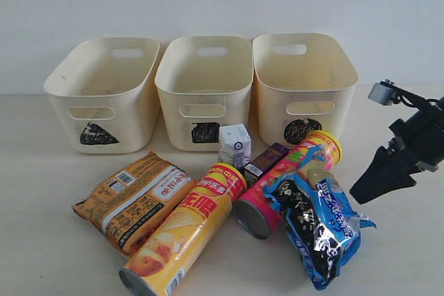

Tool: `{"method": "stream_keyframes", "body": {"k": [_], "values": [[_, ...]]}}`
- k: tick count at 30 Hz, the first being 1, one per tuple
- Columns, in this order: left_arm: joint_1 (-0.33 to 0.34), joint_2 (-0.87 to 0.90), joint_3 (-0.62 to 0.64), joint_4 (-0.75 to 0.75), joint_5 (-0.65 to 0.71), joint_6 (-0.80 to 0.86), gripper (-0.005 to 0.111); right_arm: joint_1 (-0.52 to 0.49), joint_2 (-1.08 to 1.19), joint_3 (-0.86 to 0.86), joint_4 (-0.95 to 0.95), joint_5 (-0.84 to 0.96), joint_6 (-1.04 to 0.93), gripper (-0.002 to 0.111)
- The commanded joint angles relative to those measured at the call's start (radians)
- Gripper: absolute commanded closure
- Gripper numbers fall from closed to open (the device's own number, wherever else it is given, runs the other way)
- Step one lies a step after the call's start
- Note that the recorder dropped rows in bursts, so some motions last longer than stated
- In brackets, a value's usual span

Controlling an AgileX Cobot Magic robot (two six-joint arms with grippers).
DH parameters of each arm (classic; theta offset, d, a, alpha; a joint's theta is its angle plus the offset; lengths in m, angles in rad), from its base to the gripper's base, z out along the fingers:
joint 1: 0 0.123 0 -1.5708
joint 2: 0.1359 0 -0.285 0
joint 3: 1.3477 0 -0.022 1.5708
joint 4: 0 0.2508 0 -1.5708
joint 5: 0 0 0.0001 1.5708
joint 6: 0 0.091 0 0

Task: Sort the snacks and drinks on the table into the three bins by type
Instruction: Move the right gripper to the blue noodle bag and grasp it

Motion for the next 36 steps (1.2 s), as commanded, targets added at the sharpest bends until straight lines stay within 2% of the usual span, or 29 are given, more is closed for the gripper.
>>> {"method": "stream_keyframes", "body": {"k": [1, 20, 29, 36], "values": [[0.003, -0.008, 0.004, -0.008, -0.007, 0.001, 0.102, -0.007, 0.014, -0.006, 0.035, -0.008, -0.044, 0.016], [0.003, -0.008, 0.004, -0.008, -0.007, 0.001, 0.102, -0.007, 0.149, -0.006, 0.216, 0.009, -0.390, 0.016], [0.003, -0.008, 0.004, -0.008, -0.007, 0.001, 0.102, -0.005, 0.217, -0.006, 0.299, 0.009, -0.457, 0.016], [0.003, -0.008, 0.004, -0.008, -0.007, 0.001, 0.102, 0.043, 0.263, -0.006, 0.295, 0.009, -0.464, 0.016]]}}
